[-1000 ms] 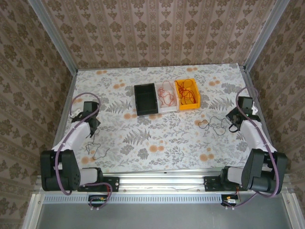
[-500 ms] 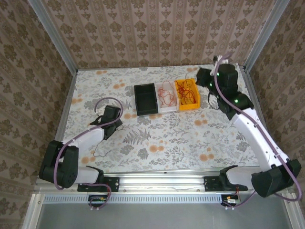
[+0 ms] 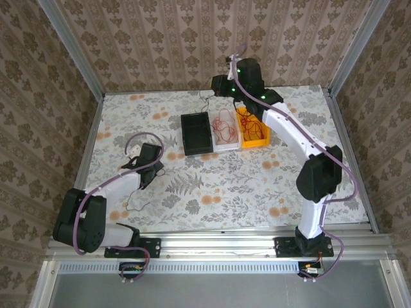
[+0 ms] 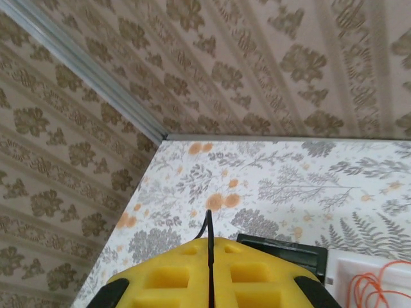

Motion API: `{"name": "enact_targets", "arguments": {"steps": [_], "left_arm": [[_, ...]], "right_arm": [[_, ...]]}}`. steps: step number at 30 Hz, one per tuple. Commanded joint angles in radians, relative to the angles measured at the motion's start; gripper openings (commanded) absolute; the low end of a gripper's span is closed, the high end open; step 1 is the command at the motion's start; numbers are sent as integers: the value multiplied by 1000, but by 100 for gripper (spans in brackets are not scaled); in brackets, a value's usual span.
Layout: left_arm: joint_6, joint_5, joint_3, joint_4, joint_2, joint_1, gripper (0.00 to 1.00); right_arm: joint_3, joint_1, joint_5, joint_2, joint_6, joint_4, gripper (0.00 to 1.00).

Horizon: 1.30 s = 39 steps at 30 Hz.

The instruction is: Untangle the cables

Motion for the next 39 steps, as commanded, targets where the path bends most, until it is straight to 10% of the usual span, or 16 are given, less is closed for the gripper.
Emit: {"name": "enact_targets", "arguments": {"steps": [1,15,19,23,39], "left_arm": [[-32,-35,-18,-40,-28,-4,0],[42,-37,0,-48,-63,-4,0],[113,-37,19,-29,-100,-4,0],[216,-3,40,23,-145,-5,0],[429,205,443,140,-208,-10,0]], "right_arm": [[71,24,-7,47,-34,-41,8],[84,75,57,234,-41,-102,9],[78,82,18,265,-18,-128,32],[-9,77,68,187,-21,-86,47],[-545,-58,148,-240,26,45,47]]}}
